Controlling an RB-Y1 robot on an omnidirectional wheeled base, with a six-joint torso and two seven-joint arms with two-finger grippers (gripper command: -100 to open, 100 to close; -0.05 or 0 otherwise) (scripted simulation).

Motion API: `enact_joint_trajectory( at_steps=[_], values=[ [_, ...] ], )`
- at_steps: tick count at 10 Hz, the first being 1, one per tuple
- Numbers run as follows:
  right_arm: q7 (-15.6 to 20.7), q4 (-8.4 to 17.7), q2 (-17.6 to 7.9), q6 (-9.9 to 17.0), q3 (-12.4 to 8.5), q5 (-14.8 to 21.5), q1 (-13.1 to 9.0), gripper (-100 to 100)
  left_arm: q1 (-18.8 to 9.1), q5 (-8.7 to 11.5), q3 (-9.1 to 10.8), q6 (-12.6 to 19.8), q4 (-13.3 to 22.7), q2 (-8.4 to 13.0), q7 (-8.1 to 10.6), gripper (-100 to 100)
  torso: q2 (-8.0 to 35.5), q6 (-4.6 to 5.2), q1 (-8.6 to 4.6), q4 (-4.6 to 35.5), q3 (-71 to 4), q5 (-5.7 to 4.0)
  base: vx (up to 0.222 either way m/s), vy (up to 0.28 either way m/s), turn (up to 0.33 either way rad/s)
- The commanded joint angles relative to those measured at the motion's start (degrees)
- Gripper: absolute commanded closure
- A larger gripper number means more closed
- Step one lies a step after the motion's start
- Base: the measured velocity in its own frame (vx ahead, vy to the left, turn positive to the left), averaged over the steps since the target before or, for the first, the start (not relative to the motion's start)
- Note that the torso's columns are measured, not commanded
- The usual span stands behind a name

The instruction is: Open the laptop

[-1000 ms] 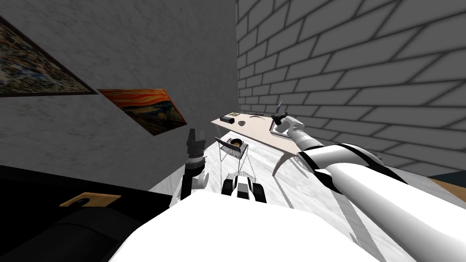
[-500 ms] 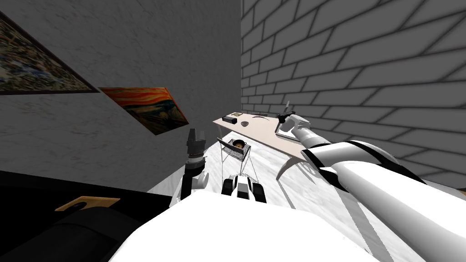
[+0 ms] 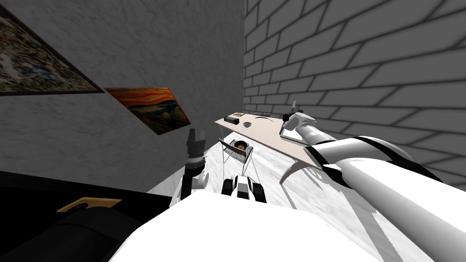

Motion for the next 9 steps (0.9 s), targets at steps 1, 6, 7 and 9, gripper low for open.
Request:
enact_joint_trajectory(
  at_steps=[1, 6, 7, 9],
  values=[
    [0.73, 2.61, -1.02, 1.10, 0.40, 0.58, -0.98, -100, 0.00, 0.00, 0.00, 0.00, 0.00, 0.00, 0.00, 0, -0.11, 0.00, 0.01, -0.04, -0.07, 0.00, 0.065, 0.026, 0.028],
    [1.85, 5.41, -2.45, 2.47, 0.92, 0.87, -2.16, -100, 0.00, 0.00, 0.00, 0.00, 0.00, 0.00, 0.00, 0, -0.08, 0.00, 0.03, -0.03, -0.05, 0.01, 0.041, 0.021, 0.030],
    [1.85, 4.56, -2.51, 2.28, 0.71, 0.47, -1.67, -100, 0.00, 0.00, 0.00, 0.00, 0.00, 0.00, 0.00, 0, -0.08, 0.02, 0.01, -0.04, -0.05, 0.00, 0.020, 0.012, -0.003],
    [6.79, -0.91, -3.06, 4.29, -3.80, -4.45, 3.17, -100, 0.02, 0.00, 0.01, 0.00, 0.00, 0.00, 0.00, 0, -0.30, 0.09, -0.07, -0.08, -0.16, -0.03, 0.171, 0.025, -0.153]
  ],
)
